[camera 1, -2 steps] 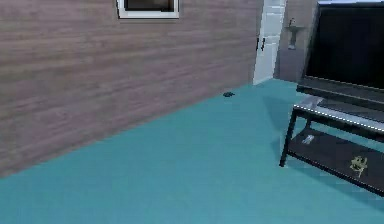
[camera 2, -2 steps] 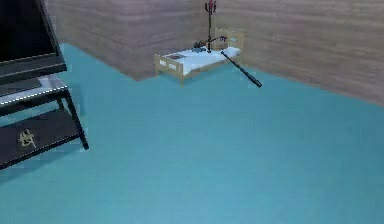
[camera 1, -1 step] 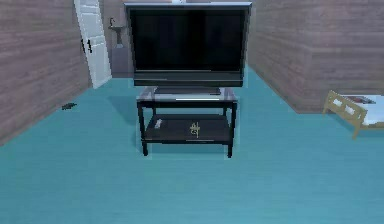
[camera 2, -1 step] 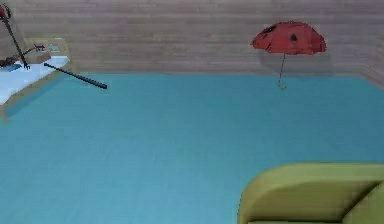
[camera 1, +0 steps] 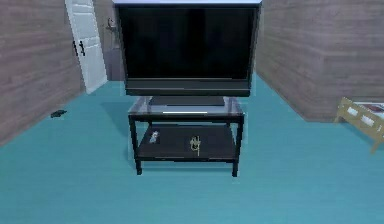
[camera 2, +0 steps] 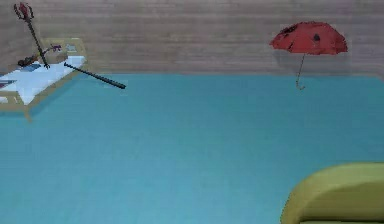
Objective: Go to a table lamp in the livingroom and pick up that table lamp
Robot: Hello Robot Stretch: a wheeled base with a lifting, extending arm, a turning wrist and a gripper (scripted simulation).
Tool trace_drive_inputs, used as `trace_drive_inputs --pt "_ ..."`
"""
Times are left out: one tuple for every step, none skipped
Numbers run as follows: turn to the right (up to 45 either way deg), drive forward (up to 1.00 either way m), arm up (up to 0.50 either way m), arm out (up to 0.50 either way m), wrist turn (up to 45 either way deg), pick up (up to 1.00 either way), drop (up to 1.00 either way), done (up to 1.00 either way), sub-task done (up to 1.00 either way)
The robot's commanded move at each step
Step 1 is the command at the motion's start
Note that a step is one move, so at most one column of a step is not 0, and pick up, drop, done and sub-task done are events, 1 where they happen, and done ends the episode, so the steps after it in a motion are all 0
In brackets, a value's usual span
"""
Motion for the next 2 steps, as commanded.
trace_drive_inputs --pt "-45.0 0.0 0.0 0.0 0.0 0.0 0.0 0.0 0.0" --pt "-42.0 0.0 0.0 0.0 0.0 0.0 0.0 0.0 0.0"
